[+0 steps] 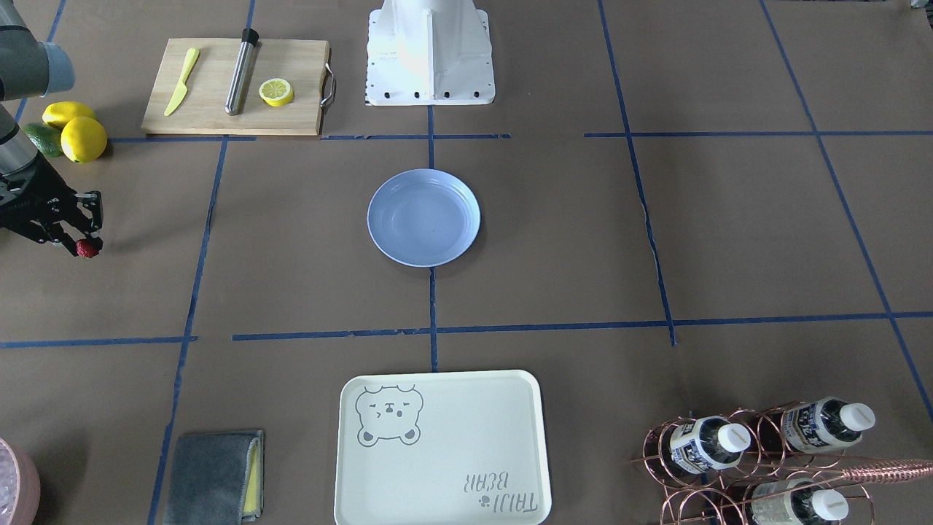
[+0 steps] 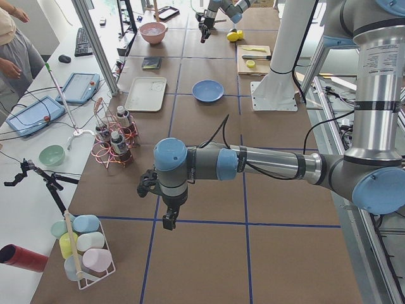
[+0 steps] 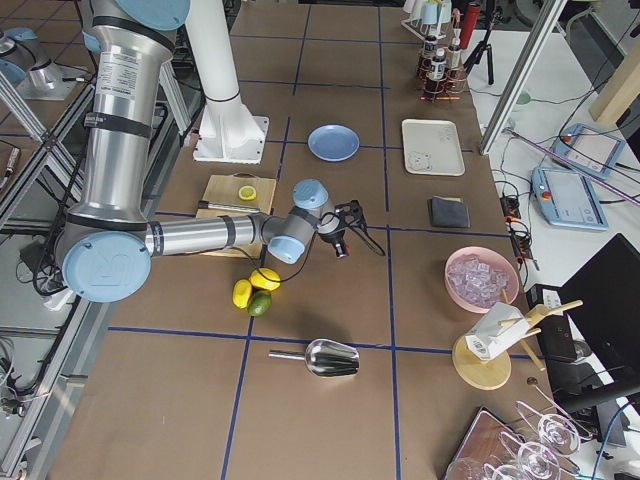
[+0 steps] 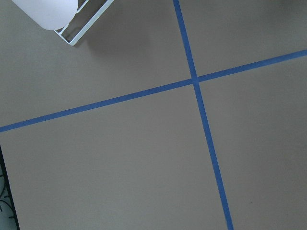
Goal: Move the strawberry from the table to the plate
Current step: 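Carry the strawberry with the right gripper over the plate and release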
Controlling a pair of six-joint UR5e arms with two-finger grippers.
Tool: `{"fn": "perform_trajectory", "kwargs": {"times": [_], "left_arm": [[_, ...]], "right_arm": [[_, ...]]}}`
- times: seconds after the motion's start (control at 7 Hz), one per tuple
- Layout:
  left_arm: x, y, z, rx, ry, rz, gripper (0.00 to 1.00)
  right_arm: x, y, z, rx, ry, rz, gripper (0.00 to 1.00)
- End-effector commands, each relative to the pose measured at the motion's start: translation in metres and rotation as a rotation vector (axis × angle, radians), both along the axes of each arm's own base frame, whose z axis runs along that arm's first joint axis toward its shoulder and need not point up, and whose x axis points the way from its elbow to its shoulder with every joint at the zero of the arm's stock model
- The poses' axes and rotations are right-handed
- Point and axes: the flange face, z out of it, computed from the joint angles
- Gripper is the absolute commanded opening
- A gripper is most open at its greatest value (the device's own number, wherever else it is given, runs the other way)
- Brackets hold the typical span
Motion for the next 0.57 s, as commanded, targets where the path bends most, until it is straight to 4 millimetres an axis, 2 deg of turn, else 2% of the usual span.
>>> {"fn": "perform_trajectory", "kwargs": {"times": [0.0,0.14,0.29,0.43], "left_arm": [[0.000,0.000,-0.001,0.001,0.000,0.001,1.00],[0.000,0.000,-0.002,0.002,0.001,0.001,1.00],[0.003,0.000,-0.003,0.003,0.032,0.001,1.00],[0.003,0.000,-0.004,0.004,0.041,0.001,1.00]], "right_arm": [[-0.076,-0.032,-0.138,-0.100,-0.104,0.044,0.00],[-0.125,-0.037,-0.196,-0.156,-0.118,0.035,0.00],[-0.184,-0.021,-0.249,-0.153,-0.095,0.046,0.00],[-0.241,0.004,-0.296,-0.170,-0.060,0.063,0.00]]}}
